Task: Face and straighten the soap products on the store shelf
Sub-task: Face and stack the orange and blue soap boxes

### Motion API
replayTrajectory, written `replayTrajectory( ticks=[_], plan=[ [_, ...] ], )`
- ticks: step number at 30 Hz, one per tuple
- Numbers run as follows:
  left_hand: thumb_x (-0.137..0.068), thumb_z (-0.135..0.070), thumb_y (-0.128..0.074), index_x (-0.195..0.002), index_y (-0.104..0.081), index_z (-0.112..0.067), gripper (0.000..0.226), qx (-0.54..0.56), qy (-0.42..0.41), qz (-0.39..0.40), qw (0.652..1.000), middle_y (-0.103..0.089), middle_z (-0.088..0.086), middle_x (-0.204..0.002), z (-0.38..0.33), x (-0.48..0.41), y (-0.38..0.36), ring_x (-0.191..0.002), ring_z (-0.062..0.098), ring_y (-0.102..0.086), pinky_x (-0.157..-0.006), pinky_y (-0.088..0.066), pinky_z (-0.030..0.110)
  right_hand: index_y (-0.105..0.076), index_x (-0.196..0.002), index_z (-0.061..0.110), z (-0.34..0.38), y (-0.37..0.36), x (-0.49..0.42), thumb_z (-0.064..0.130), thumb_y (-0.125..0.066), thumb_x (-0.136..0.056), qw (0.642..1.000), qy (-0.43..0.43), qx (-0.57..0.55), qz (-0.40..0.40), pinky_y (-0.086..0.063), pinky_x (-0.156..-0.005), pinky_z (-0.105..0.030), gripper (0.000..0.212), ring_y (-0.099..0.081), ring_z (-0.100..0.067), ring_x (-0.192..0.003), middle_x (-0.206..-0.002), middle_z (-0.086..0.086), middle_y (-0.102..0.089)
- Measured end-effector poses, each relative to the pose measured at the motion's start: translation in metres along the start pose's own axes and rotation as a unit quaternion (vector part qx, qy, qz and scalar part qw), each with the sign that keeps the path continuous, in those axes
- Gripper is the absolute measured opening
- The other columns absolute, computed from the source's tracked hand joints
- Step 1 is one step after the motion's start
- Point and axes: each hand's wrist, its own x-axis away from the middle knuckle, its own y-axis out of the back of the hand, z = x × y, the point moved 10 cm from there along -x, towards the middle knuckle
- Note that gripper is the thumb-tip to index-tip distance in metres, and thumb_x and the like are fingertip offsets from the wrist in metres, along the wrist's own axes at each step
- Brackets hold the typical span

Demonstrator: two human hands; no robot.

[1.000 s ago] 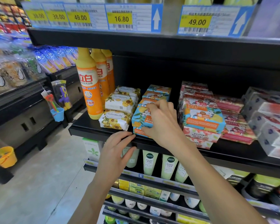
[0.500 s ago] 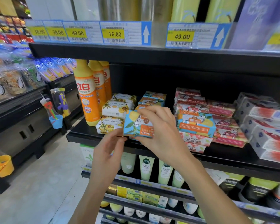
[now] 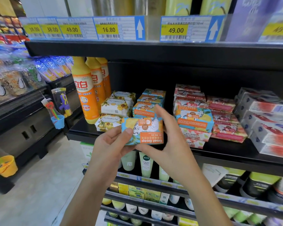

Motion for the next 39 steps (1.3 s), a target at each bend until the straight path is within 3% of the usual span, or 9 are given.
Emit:
replayTrajectory(
  ticks=[2,5,11,15,21,27,33,39],
  plan=[
    [-0.09,-0.023,-0.062,-0.125,-0.065,0.003,0.044,0.011,0.003,0.006,1.0,-0.075,0.014,-0.117,0.001,0.003,-0.001,-0.111,0.027,-0.071,-0.089,-0.06,0.034,-0.035,-0.149,0.046,-0.011,0.003,0.009,0.037,-0.084,-0.081,0.991,-0.056,-0.117,-0.029,-0.053,-0.101,-0.027,0.084,-0.053,0.005,-0.128,-0.143,0.028,-0.048],
    [-0.092,-0.022,-0.062,-0.125,-0.065,0.002,0.041,0.022,0.008,0.012,1.0,-0.074,0.015,-0.118,0.0,0.007,-0.005,-0.111,0.027,-0.071,-0.091,-0.06,0.034,-0.053,-0.142,0.028,-0.02,0.002,0.013,0.038,-0.075,-0.082,0.97,-0.094,-0.22,-0.043,-0.057,-0.097,-0.033,0.064,-0.068,-0.006,-0.114,-0.127,0.011,-0.07],
    [-0.088,-0.025,-0.066,-0.128,-0.065,-0.001,0.046,0.015,0.008,0.025,1.0,-0.074,0.014,-0.12,0.001,0.008,-0.011,-0.11,0.026,-0.072,-0.088,-0.059,0.029,-0.064,-0.129,0.014,-0.034,0.006,0.016,0.03,-0.074,-0.082,0.939,-0.128,-0.312,-0.074,-0.058,-0.089,-0.026,0.051,-0.072,-0.018,-0.109,-0.114,0.0,-0.077],
    [-0.093,-0.023,-0.071,-0.129,-0.064,-0.002,0.042,0.012,0.018,0.035,0.999,-0.074,0.014,-0.121,0.003,0.01,-0.015,-0.113,0.027,-0.071,-0.09,-0.058,0.03,-0.064,-0.128,0.013,-0.037,0.008,0.019,0.028,-0.075,-0.082,0.932,-0.124,-0.332,-0.077,-0.058,-0.095,-0.034,0.05,-0.072,-0.022,-0.111,-0.115,-0.002,-0.077],
    [-0.084,-0.023,-0.068,-0.128,-0.065,-0.008,0.047,0.0,0.024,0.013,1.0,-0.076,0.008,-0.116,0.004,0.011,-0.013,-0.106,0.019,-0.073,-0.082,-0.058,0.023,-0.06,-0.132,0.017,-0.035,0.014,0.022,0.02,-0.076,-0.08,0.929,-0.098,-0.345,-0.091,-0.058,-0.089,-0.031,0.054,-0.071,-0.021,-0.111,-0.116,-0.004,-0.076],
    [-0.087,-0.04,-0.07,-0.127,-0.064,-0.005,0.054,-0.011,0.048,0.039,0.998,-0.074,0.011,-0.122,0.005,0.012,-0.018,-0.116,0.024,-0.07,-0.097,-0.057,0.033,-0.059,-0.131,0.018,-0.03,0.021,0.02,0.014,-0.076,-0.079,0.936,-0.054,-0.337,-0.092,-0.057,-0.094,-0.035,0.055,-0.069,-0.021,-0.116,-0.12,-0.004,-0.074],
    [-0.091,-0.039,-0.064,-0.126,-0.065,-0.002,0.051,0.011,0.046,0.033,0.998,-0.074,0.012,-0.119,0.004,0.012,-0.022,-0.115,0.026,-0.07,-0.092,-0.059,0.034,-0.06,-0.129,0.014,-0.021,0.017,0.021,0.004,-0.073,-0.082,0.94,-0.035,-0.334,-0.064,-0.055,-0.093,-0.025,0.05,-0.066,-0.018,-0.12,-0.125,-0.002,-0.072],
    [-0.088,-0.03,-0.067,-0.129,-0.062,-0.001,0.051,0.008,0.019,0.035,0.999,-0.073,0.014,-0.123,0.002,0.011,-0.018,-0.119,0.028,-0.068,-0.096,-0.058,0.036,-0.063,-0.131,0.018,-0.022,0.01,0.023,0.029,-0.076,-0.085,0.94,-0.087,-0.328,-0.037,-0.057,-0.095,-0.027,0.049,-0.068,-0.014,-0.117,-0.124,0.004,-0.073]
  ],
)
